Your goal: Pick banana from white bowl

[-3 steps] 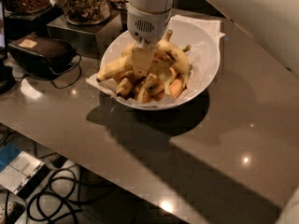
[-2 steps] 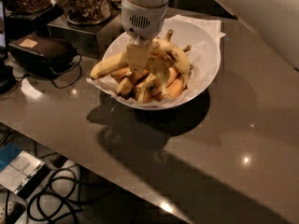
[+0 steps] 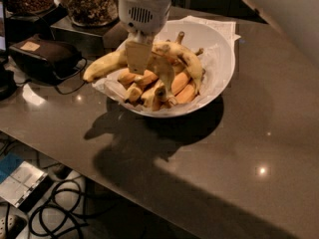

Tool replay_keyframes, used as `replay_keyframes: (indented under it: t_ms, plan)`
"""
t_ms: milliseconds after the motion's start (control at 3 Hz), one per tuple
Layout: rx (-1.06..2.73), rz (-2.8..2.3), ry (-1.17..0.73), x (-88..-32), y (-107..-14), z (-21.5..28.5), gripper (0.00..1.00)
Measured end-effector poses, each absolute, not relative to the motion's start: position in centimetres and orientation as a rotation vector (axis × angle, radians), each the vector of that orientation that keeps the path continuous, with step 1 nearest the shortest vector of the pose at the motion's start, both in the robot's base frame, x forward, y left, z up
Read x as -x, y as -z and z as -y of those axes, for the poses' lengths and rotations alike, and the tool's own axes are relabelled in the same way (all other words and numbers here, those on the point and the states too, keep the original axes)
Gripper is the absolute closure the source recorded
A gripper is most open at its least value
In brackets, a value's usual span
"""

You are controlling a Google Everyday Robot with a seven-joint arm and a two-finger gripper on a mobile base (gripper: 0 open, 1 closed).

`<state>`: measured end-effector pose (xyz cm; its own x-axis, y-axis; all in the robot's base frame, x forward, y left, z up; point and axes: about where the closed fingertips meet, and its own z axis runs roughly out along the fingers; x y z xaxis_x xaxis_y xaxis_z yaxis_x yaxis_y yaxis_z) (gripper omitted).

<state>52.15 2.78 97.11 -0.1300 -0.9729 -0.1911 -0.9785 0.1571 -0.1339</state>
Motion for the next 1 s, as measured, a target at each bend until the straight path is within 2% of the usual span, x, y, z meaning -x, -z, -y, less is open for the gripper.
replay_keyframes:
  t_ms: [1000]
  plan:
    - [2.121,-1.969,0.068,-46.6,-99.7,-10.7,1.00]
